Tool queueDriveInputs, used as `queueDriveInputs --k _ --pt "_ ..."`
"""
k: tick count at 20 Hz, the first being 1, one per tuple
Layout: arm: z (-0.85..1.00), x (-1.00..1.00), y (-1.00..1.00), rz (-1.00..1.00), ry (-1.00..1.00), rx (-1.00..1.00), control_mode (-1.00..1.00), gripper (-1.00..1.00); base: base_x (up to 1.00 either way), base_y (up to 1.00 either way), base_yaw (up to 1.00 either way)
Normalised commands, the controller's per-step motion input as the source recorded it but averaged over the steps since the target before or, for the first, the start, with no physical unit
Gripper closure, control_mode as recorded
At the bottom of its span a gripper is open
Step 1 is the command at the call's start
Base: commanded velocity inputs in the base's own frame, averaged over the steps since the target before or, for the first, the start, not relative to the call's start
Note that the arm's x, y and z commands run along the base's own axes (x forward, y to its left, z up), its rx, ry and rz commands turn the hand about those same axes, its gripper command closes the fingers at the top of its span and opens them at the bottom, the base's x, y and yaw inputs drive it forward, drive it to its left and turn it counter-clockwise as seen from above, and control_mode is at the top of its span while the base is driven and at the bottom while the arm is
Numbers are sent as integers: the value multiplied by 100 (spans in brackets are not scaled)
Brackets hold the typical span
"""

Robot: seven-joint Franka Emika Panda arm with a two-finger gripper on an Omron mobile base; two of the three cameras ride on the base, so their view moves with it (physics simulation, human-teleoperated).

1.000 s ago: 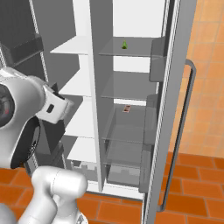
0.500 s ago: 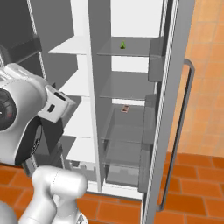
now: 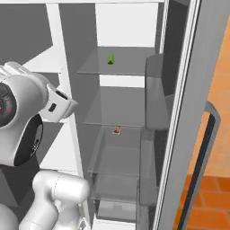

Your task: Grab a lemon wedge from the fridge and one ice cube from the ice bowl, and put them in the glass of lemonade.

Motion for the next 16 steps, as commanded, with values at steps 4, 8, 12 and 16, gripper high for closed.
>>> queueDriveInputs --k 4,8,12,16 --pt "0 0 0 0 0 0 100 -100 71 0 -40" --pt "0 0 0 0 0 0 100 -100 -6 -6 -17" --pt "0 0 0 0 0 0 100 -100 -4 0 0" --pt "0 0 0 0 0 0 100 -100 -1 -1 0"
